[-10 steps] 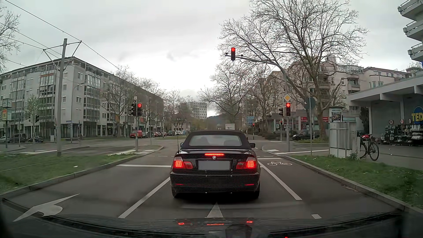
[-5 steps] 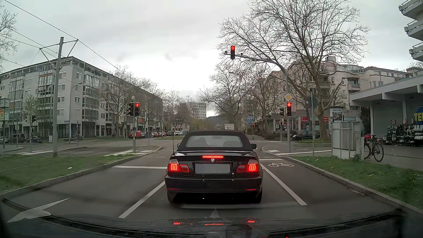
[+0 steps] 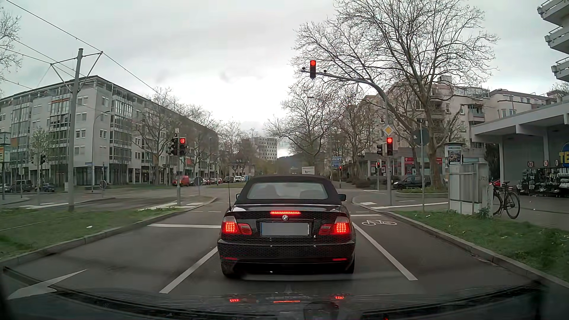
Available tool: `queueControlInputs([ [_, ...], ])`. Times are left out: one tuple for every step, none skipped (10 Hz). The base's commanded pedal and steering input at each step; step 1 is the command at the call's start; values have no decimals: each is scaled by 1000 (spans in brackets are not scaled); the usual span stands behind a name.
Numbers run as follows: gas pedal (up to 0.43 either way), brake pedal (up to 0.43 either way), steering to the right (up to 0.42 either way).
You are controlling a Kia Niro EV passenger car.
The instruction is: Follow the waypoints while adhering to traffic rules and regulations
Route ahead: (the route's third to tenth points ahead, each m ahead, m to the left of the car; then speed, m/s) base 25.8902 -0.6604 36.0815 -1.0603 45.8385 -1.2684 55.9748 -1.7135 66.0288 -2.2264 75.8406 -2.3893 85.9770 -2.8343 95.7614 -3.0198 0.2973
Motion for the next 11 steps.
queueControlInputs([
  [0, 98, 23],
  [0, 98, 23],
  [0, 104, 24],
  [0, 110, 26],
  [0, 110, 26],
  [0, 128, 23],
  [0, 140, 23],
  [0, 146, 23],
  [0, 152, 22],
  [0, 171, 23],
  [0, 177, 23],
])
